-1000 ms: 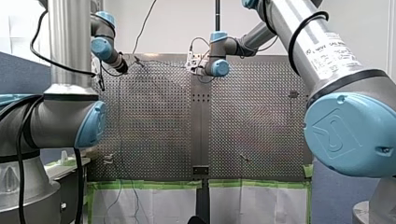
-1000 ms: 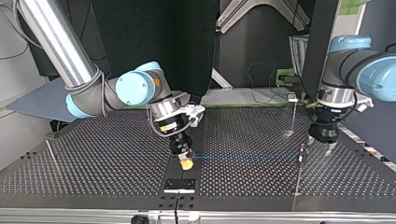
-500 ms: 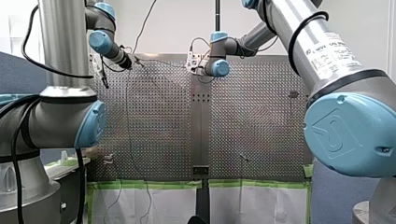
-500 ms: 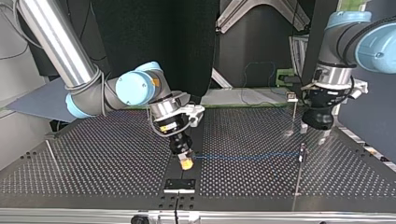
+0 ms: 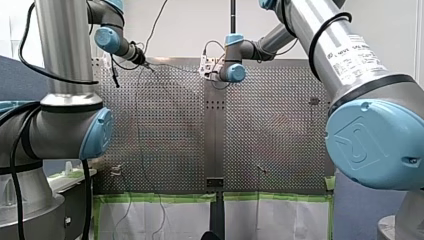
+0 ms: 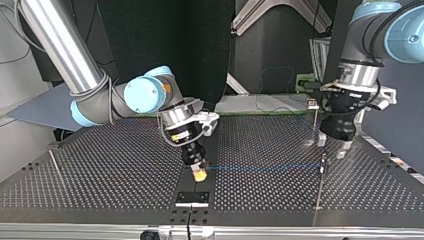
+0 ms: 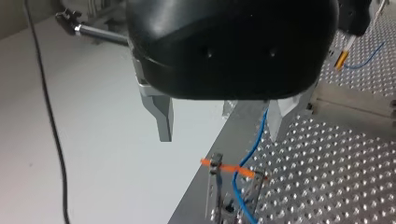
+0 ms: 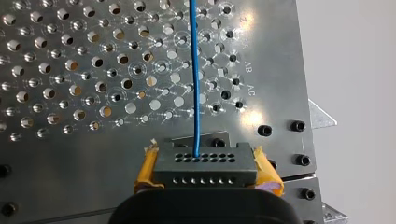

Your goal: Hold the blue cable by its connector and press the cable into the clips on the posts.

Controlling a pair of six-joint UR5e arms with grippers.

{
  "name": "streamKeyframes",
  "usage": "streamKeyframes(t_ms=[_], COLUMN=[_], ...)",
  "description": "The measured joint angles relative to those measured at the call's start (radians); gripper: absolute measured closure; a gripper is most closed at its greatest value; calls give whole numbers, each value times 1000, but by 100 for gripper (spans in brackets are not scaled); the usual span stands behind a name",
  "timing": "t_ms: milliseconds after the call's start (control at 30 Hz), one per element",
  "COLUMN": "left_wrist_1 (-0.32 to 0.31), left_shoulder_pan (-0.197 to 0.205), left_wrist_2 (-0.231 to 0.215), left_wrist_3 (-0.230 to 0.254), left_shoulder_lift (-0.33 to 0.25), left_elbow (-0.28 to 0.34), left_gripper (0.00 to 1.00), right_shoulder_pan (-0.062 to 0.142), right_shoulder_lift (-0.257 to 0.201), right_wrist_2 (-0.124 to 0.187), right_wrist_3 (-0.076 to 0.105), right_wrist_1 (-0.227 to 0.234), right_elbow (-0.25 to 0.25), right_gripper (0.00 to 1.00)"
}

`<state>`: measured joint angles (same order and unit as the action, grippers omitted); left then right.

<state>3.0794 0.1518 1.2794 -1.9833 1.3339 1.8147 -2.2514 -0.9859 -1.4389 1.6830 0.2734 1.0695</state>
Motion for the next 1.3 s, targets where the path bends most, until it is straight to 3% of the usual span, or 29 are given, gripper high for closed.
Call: streamKeyframes(t_ms=[200, 600, 1300], left_wrist_1=[12, 62, 59], left_shoulder_pan=[-6, -14, -22], left_wrist_2=[-9, 24, 25], left_wrist_3=[33, 119, 297], left_shoulder_lift=[0, 3, 13], left_elbow=[0, 0, 1], left_gripper=[0, 0, 0], right_shoulder_pan=[0, 0, -1], right_shoulder_lift=[0, 0, 0], right_wrist_2=[0, 0, 0], right_wrist_3=[0, -1, -1], right_wrist_1=[-2, -2, -5], right_elbow=[0, 0, 2], right_gripper=[100, 100, 100])
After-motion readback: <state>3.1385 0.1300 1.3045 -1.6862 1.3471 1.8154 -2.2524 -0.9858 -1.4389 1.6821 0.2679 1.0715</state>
